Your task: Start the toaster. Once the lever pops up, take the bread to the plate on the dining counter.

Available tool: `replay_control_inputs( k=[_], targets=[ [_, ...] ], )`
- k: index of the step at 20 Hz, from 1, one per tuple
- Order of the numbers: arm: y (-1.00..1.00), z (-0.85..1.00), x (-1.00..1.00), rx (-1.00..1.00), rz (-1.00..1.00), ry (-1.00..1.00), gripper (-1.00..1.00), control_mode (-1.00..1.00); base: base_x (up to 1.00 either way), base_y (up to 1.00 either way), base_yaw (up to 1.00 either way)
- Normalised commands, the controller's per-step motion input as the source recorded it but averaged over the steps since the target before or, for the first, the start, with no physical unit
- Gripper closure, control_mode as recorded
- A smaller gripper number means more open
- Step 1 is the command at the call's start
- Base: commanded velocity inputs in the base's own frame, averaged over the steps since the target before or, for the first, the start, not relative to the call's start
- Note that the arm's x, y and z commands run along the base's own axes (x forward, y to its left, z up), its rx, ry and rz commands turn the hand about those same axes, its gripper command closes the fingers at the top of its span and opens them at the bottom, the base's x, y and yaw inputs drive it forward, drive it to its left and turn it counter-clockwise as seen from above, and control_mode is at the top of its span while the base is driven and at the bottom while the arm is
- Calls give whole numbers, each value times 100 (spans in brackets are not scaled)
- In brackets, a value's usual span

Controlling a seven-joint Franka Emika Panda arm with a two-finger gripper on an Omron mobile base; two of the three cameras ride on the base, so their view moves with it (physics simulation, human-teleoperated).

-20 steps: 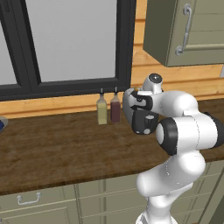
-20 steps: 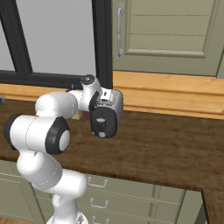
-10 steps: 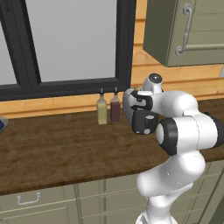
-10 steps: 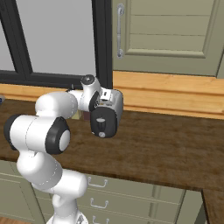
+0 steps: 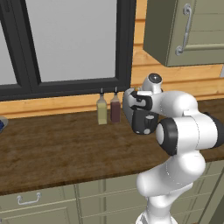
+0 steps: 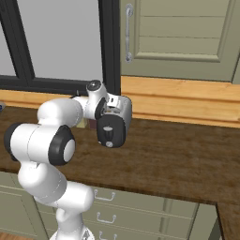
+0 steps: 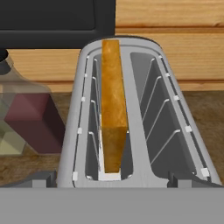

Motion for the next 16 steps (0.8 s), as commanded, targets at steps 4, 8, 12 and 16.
replay_control_inputs(
  k=[4,8,12,16],
  targets=[
    [12,0,0,0,0,-10,-100,-100,0,0,0],
    [4,0,0,1,0,-11,-100,-100,0,0,0],
    [-13,0,0,6,0,-2,-100,-100,0,0,0],
    [-18,0,3,4,0,0,-100,-100,0,0,0]
  ],
)
